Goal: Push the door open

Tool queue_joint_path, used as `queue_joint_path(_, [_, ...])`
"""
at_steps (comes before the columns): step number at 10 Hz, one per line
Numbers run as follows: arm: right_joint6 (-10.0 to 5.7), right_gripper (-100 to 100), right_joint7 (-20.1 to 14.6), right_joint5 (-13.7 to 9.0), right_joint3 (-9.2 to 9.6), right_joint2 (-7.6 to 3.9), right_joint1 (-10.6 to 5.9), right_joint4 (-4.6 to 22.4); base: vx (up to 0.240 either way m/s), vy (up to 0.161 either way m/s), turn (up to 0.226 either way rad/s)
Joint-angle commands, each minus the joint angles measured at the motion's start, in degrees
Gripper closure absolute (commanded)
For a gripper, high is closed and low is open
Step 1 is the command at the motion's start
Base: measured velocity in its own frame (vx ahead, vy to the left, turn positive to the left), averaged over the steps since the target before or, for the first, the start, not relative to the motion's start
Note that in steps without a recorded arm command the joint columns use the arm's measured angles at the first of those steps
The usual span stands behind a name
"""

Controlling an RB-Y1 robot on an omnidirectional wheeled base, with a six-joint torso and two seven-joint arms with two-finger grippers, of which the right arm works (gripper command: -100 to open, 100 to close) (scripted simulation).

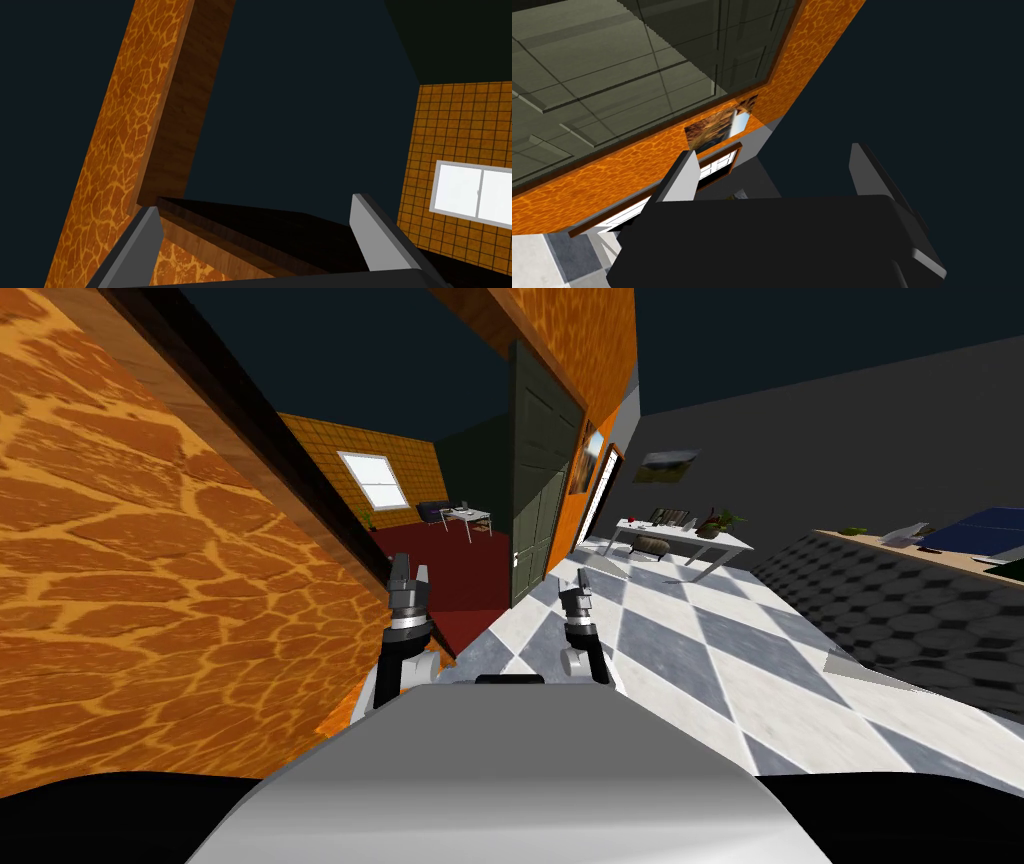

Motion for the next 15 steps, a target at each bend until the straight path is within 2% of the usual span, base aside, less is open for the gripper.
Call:
queue_joint_path(1, [-0.7,-100,-0.31,0.21,0.55,-0.46,-0.56,1.81,0.091,-0.042,0.0])
queue_joint_path(15, [-5.15,-100,-2.24,2.87,6.62,-2.68,-6.54,17.61,0.099,-0.032,0.003])
